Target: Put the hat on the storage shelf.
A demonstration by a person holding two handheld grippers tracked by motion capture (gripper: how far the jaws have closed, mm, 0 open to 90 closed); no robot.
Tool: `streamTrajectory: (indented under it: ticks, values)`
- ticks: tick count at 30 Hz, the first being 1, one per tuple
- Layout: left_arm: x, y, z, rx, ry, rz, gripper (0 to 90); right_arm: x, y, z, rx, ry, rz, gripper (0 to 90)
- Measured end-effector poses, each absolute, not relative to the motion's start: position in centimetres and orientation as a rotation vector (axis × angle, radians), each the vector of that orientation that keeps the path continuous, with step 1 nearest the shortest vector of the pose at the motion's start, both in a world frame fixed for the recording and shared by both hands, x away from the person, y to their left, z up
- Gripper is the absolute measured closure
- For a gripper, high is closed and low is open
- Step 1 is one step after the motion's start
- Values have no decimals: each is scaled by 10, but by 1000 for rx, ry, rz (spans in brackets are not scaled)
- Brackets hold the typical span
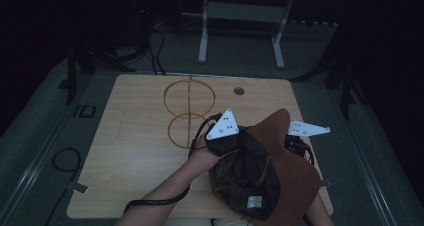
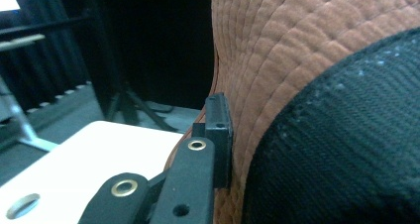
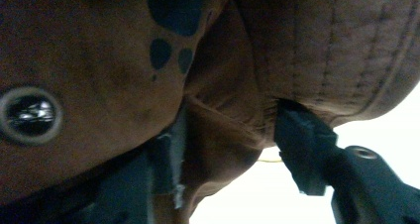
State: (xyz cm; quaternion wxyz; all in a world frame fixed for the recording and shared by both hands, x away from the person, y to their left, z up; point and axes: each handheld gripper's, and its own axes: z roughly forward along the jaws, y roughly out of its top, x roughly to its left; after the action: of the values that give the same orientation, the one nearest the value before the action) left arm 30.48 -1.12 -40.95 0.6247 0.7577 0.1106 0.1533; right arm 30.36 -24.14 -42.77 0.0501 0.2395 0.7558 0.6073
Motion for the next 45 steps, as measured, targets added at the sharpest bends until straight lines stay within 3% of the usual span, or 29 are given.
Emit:
streamTrajectory:
  ticks: [4, 7, 10, 15, 31, 45]
  values:
    - [308, -10, -409, 1746, 265, 319, 832, 301, -241, -426, 701, 2341, 1863, 825]
    - [306, -11, -405, 1757, 263, 342, 772, 301, -244, -427, 694, 2343, 1892, 864]
    - [305, -10, -400, 1758, 281, 361, 654, 300, -248, -427, 685, 2343, 1945, 869]
    - [305, -1, -393, 1751, 322, 370, 564, 301, -262, -421, 711, 2293, 1986, 871]
    - [304, 44, -412, 1799, 464, 469, 532, 318, -293, -397, 792, 2105, 1995, 873]
    - [275, 115, -449, 1818, 597, 502, 408, 354, -291, -360, 822, 1995, 2015, 872]
